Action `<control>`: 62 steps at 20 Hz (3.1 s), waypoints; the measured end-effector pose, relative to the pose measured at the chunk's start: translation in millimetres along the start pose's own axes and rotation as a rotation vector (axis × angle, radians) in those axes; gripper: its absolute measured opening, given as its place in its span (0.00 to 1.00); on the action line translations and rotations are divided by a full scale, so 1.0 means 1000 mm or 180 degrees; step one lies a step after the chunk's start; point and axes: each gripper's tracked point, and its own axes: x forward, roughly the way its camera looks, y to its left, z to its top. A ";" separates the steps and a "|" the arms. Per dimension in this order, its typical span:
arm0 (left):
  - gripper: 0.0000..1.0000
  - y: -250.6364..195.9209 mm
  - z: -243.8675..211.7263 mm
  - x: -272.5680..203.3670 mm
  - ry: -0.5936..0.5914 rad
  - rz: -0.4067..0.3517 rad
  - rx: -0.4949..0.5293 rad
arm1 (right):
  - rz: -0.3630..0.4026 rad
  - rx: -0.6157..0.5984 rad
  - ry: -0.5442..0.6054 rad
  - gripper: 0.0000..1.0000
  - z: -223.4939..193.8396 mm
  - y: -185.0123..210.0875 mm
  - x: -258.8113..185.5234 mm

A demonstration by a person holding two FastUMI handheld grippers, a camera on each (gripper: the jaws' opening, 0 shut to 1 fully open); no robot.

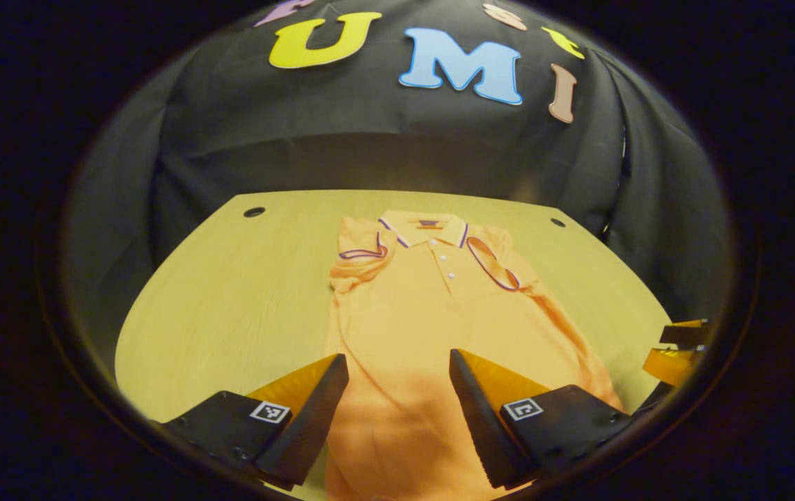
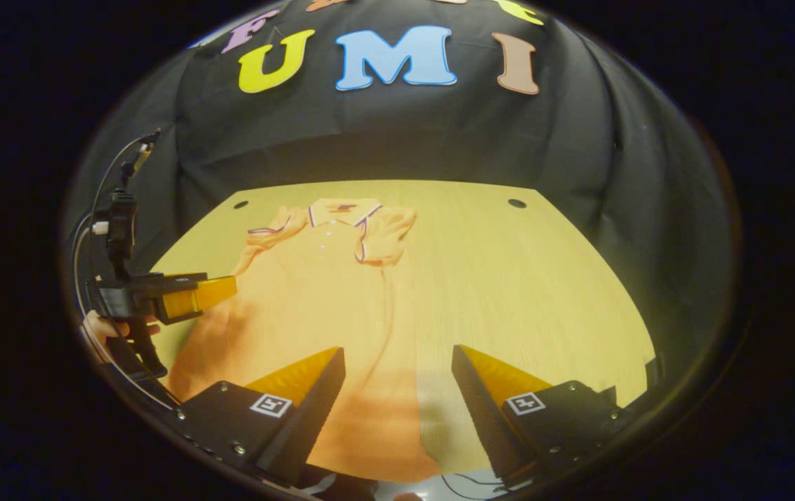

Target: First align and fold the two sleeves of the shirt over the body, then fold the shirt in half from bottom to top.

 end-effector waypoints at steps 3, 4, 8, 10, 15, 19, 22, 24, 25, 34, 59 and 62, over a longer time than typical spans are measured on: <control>0.94 0.001 -0.017 -0.020 0.0040 0.0023 0.0019 | 0.0025 -0.0041 0.0103 0.95 -0.020 0.001 -0.001; 0.96 0.003 -0.023 -0.026 0.0062 0.0035 0.0034 | 0.0043 -0.0047 0.0138 0.96 -0.027 0.002 -0.001; 0.96 0.006 -0.050 -0.053 0.0158 0.0031 0.0079 | 0.0101 -0.0061 0.0280 0.96 -0.052 0.006 -0.002; 0.95 0.008 -0.062 -0.065 0.0199 0.0024 0.0130 | 0.0113 -0.0074 0.0329 0.96 -0.061 0.005 -0.003; 0.95 0.011 -0.091 -0.088 0.0268 -0.0030 0.0158 | 0.0139 -0.0067 0.0445 0.96 -0.080 0.005 -0.002; 0.95 0.019 -0.119 -0.106 0.0405 -0.0022 0.0064 | 0.0163 -0.0036 0.0524 0.96 -0.098 0.003 -0.012; 0.96 0.020 -0.132 -0.114 0.0447 -0.0028 0.0144 | 0.0179 0.0001 0.0591 0.96 -0.110 0.003 -0.020; 0.95 0.022 -0.141 -0.116 0.0483 0.0012 0.0178 | 0.0207 0.0059 0.0628 0.96 -0.115 0.006 -0.020; 0.96 0.021 -0.145 -0.118 0.0508 0.0007 0.0153 | 0.0214 0.0069 0.0646 0.96 -0.117 0.007 -0.021; 0.96 0.017 -0.163 -0.121 0.0573 0.0059 0.0341 | 0.0160 0.0011 0.0719 0.96 -0.130 0.013 -0.019; 0.07 -0.018 -0.099 -0.114 0.0238 0.0091 0.0143 | 0.0258 0.0252 0.0247 0.03 -0.053 0.010 -0.035; 0.07 -0.018 -0.068 -0.109 0.0083 0.0085 0.0070 | 0.0247 0.0179 0.0136 0.03 -0.030 0.007 -0.031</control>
